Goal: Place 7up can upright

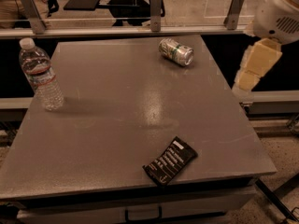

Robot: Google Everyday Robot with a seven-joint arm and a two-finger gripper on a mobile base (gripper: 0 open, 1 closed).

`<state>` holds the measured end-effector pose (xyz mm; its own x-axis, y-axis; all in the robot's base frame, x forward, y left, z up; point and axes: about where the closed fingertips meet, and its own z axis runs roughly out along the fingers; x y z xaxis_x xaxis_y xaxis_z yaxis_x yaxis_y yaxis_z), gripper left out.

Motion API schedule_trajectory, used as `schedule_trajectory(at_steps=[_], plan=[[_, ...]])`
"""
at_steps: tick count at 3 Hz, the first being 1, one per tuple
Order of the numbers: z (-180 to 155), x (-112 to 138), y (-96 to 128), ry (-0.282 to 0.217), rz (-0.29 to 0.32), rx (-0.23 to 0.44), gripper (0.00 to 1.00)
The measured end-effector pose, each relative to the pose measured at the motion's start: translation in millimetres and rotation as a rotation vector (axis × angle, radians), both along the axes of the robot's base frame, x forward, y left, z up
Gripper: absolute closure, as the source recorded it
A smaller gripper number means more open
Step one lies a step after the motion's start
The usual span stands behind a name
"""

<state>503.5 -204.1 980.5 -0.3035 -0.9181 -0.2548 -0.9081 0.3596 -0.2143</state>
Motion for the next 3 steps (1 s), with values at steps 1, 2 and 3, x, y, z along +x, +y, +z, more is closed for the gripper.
schedule_trajectory(at_steps=[1, 2, 3], plan=[[-3.2, 42.7, 12.0, 0.028, -0.062, 0.037, 0.00], [-14.3, 89.6, 25.7, 0.050, -0.142, 0.055, 0.00], [-26.8, 130.5, 35.5, 0.053, -0.217, 0.061, 0.00]])
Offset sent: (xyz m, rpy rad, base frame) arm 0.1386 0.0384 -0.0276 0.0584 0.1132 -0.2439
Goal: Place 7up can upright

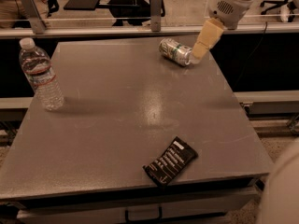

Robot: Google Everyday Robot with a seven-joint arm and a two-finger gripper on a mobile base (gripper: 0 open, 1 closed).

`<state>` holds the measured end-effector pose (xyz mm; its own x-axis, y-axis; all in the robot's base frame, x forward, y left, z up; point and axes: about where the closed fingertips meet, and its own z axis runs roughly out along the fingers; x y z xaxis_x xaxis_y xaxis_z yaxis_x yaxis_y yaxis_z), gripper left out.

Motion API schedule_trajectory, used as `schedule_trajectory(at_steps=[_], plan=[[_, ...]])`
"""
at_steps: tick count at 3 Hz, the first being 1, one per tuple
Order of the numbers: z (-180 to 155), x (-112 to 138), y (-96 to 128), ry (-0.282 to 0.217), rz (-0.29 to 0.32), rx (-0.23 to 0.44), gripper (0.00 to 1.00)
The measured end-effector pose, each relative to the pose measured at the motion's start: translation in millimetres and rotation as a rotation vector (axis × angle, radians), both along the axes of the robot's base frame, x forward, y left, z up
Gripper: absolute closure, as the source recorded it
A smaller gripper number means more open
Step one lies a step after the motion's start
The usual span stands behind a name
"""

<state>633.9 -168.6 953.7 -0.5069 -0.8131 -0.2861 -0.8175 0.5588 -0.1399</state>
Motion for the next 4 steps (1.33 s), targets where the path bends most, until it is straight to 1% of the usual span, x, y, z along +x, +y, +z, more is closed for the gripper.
schedule_trajectory(at_steps=[1, 2, 3, 4], plan=[[-12.5, 35.4, 4.8, 0.007, -0.070, 0.001, 0.00], [-27.7, 63.8, 12.8, 0.021, -0.106, 0.006, 0.00], [-44.4, 87.8, 22.7, 0.034, -0.125, 0.009, 0.00], [-67.8, 112.8, 38.8, 0.056, -0.132, 0.000, 0.00]])
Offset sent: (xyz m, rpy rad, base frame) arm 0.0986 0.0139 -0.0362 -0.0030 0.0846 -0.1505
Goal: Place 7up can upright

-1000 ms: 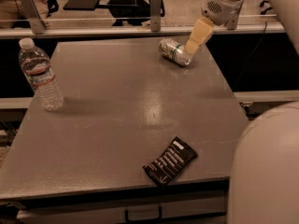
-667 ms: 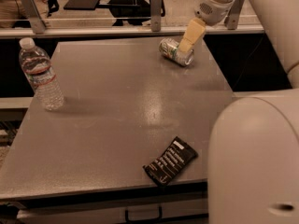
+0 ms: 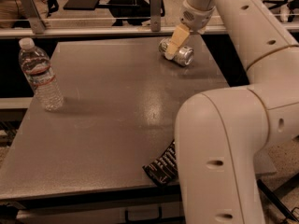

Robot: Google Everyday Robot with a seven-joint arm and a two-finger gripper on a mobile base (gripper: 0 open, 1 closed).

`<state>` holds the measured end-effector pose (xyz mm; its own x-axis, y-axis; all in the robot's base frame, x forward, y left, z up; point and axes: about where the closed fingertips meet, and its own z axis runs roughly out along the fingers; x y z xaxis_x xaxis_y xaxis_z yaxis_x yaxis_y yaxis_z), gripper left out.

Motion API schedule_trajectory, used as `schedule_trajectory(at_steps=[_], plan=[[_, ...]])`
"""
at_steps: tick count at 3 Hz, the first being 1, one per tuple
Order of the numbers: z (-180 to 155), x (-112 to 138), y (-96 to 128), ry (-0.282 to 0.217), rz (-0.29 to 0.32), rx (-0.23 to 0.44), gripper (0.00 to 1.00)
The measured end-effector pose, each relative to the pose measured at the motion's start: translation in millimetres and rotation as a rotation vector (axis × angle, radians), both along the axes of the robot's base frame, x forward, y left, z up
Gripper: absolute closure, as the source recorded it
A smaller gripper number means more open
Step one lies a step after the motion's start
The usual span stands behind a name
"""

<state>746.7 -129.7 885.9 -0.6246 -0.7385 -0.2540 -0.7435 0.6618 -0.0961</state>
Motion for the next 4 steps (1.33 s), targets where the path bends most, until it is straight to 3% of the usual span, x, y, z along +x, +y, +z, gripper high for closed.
schedule_trajectory(at_steps=[3, 4], plan=[[-38.5, 29.8, 33.9, 0.030, 0.020, -0.031, 0.00], [-41.6, 33.3, 41.4, 0.029, 0.029, -0.031, 0.18]])
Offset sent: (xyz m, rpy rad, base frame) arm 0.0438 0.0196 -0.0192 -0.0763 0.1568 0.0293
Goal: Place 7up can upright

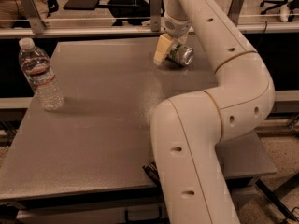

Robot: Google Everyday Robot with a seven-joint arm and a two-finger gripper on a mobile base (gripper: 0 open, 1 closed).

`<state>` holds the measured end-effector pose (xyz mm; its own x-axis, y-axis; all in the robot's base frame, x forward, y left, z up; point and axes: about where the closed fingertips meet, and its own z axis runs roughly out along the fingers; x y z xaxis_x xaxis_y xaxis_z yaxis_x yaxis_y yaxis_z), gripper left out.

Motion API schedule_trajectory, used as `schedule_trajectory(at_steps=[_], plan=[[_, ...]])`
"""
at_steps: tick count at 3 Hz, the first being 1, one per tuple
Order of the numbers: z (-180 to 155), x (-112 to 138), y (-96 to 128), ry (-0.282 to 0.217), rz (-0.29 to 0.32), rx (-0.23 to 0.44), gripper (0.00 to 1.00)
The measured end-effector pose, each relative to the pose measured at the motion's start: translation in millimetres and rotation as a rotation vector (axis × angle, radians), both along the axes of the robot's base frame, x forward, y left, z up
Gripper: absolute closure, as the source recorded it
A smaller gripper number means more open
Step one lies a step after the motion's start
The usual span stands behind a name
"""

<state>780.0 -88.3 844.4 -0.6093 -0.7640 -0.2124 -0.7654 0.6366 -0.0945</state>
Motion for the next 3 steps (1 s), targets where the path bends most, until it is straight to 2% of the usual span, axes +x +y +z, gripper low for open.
schedule_trajectory(at_steps=[1, 3], plan=[[6.2, -0.9, 4.5, -0.009, 0.027, 0.011, 0.42], [37.4, -6.4, 7.1, -0.063, 0.087, 0.033, 0.88]])
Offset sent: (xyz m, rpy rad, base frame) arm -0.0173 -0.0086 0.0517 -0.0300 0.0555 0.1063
